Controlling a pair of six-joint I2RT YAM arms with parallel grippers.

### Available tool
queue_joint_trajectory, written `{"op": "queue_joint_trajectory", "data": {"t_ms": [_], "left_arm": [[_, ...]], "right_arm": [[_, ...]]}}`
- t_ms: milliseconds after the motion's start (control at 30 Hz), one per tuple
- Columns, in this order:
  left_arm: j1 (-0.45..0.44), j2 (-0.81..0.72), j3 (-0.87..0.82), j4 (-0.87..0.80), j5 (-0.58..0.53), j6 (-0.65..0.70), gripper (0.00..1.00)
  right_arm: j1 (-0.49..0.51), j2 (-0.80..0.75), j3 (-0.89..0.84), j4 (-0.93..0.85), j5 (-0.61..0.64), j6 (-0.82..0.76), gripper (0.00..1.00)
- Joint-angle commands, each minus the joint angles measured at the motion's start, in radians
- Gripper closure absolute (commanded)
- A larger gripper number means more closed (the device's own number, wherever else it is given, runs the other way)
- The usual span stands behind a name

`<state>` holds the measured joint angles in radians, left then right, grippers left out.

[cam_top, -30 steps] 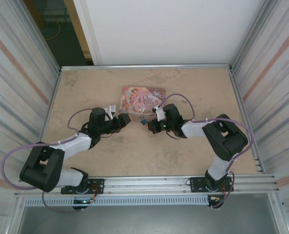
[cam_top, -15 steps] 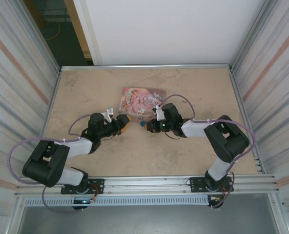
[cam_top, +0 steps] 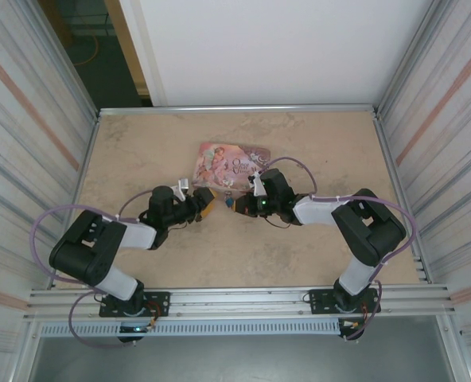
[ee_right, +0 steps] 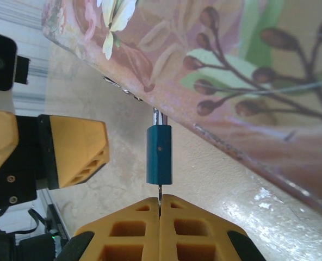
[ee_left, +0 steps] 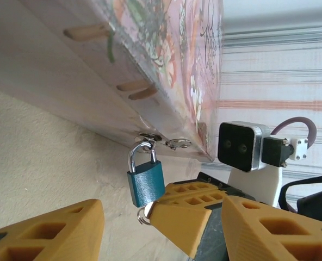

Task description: Unlock the padlock with the key

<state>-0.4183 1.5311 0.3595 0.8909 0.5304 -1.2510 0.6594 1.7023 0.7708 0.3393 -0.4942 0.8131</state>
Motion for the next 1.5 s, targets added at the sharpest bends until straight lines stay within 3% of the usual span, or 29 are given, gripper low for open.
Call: {"op": "queue_joint_trajectory", "data": {"t_ms": [0, 967, 1467], "left_arm": [[-0.01, 0.02, 0.007, 0.051, 0.003, -0.012, 0.42], [-0.064, 0.317, 0.021, 0.445, -0.022, -0.246, 0.55], [-0.074, 0.395, 0.037, 0.526, -0.038, -0.3, 0.65]], "right_arm": [[0.013, -0.018, 0.036, 0.054, -0.003, 0.058, 1.0], [0.031, 0.006, 0.064, 0.039, 0.004, 0.086, 1.0], [0.044, 0.009, 0.067, 0.042, 0.005, 0.103, 1.0]]}}
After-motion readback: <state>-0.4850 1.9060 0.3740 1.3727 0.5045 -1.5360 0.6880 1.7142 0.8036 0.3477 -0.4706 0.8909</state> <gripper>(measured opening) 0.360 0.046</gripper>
